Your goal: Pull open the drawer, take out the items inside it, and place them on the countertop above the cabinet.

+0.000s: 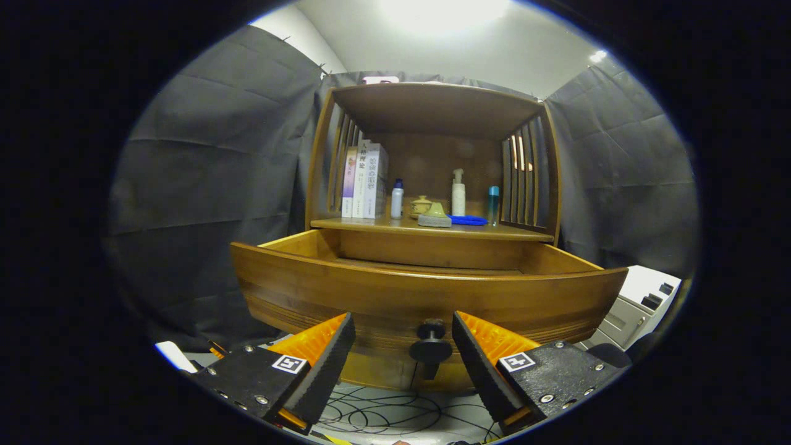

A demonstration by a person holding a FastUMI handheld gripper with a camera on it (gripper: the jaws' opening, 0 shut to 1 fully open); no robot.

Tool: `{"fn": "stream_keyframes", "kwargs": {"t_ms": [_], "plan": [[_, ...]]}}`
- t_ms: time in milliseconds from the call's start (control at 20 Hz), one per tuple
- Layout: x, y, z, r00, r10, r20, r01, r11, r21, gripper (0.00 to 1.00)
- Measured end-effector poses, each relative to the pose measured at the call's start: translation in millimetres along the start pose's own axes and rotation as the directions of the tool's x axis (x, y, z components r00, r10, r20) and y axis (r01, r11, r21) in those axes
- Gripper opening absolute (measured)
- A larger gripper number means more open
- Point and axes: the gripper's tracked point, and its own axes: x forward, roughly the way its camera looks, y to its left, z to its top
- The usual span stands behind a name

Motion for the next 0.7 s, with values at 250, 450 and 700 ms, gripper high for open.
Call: {"fn": "stream_keyframes", "kwargs": {"t_ms": [250, 450, 700], "plan": [[10.5, -5.1, -15.3, 1.000, -0.010, -0.013, 0.009, 1.000, -0.012, 0.97], [24.7, -14.6, -14.7, 0.999, -0.045, -0.005, 0.045, 0.999, 0.021, 0.97], [33.3, -29.1, -11.3, 0.993, -0.119, 0.010, 0.118, 0.991, 0.064, 0.94]]}}
